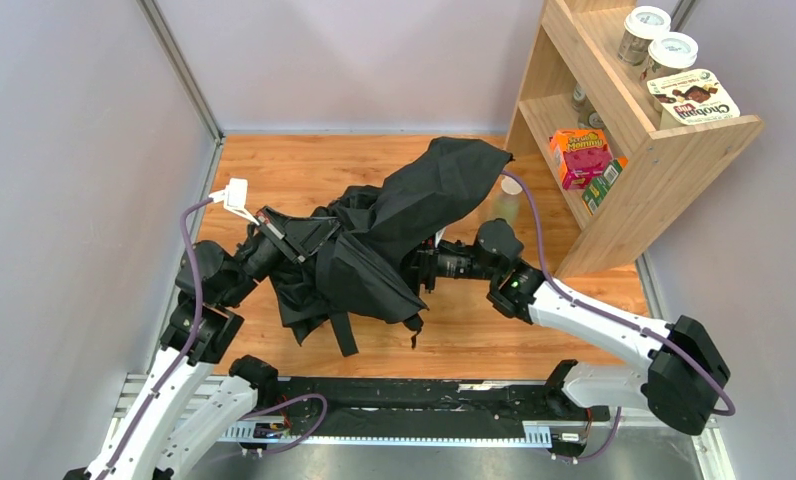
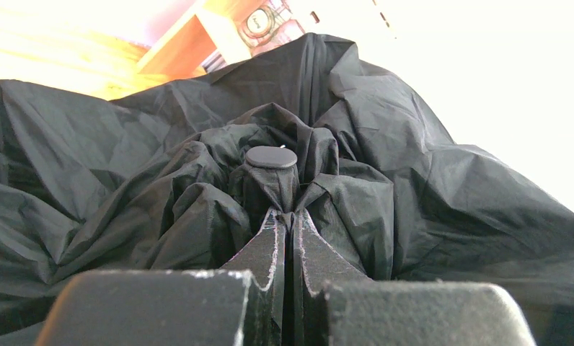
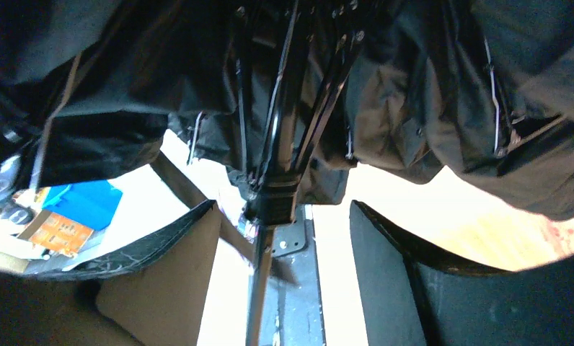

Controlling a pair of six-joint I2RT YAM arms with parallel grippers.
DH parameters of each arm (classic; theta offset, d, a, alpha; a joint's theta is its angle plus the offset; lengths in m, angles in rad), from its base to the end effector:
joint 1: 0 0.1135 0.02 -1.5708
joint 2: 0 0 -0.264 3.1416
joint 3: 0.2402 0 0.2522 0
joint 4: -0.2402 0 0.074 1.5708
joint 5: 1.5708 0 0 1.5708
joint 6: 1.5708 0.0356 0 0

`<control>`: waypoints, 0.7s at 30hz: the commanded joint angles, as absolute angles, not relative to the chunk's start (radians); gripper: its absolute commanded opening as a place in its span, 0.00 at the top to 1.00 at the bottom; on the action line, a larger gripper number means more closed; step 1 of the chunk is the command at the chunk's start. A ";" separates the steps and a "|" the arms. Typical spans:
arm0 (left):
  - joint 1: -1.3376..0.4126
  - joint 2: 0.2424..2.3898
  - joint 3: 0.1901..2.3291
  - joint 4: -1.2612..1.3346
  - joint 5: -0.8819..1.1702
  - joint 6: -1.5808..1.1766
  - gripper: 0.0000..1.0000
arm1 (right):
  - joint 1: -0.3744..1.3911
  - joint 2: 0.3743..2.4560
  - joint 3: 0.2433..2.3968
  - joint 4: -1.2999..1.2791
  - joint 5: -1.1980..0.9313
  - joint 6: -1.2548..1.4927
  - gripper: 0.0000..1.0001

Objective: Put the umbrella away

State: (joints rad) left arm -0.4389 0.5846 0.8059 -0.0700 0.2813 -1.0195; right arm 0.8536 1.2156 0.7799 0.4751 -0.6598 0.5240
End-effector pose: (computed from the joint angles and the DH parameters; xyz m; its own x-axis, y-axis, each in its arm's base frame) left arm 0.1159 -0.0653 0.3878 -0.4879 -0.6750 -0.5535 0.4602 0.3399 -0.8202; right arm 0.1660 0.2236 0.3161 -0.4770 0.0546 -0.8772 -0.8771 0.0351 0.4791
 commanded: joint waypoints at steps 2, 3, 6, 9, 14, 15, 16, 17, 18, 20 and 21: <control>-0.443 0.555 0.856 0.005 0.250 -0.994 1.00 | 0.859 1.135 0.732 0.549 -0.638 0.603 0.31; -0.443 0.558 0.856 0.006 0.250 -0.994 1.00 | 0.859 1.141 0.721 0.575 -0.637 0.626 0.31; -0.443 0.560 0.850 0.037 0.247 -1.018 1.00 | 0.874 1.179 0.706 0.647 -0.646 0.661 0.35; -0.443 0.560 0.844 0.066 0.249 -1.034 1.00 | 0.900 1.221 0.724 0.663 -0.655 0.653 0.41; -0.443 0.555 0.827 0.106 0.268 -1.054 1.00 | 0.911 1.258 0.756 0.709 -0.591 0.667 0.77; -0.443 0.554 0.824 0.097 0.271 -1.054 1.00 | 0.911 1.253 0.756 0.725 -0.569 0.667 0.94; -0.443 0.554 0.830 0.072 0.275 -1.046 1.00 | 0.910 1.243 0.753 0.736 -0.540 0.652 1.00; -0.443 0.554 0.871 -0.069 0.262 -1.033 0.88 | 0.910 1.229 0.755 0.714 -0.504 0.631 1.00; -0.442 0.552 0.902 -0.153 0.217 -0.979 0.74 | 0.908 1.209 0.758 0.668 -0.455 0.591 1.00; -0.443 0.558 1.059 -0.436 0.129 -0.885 0.43 | 0.910 1.172 0.758 0.557 -0.378 0.513 1.00; -0.443 0.555 1.089 -0.560 0.100 -0.823 0.35 | 0.907 1.152 0.758 0.514 -0.333 0.480 1.00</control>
State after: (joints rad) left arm -0.4385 0.5732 0.8989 -0.2173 0.2127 -0.9802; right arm 0.9127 1.2411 0.7170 0.5957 -0.5449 0.6189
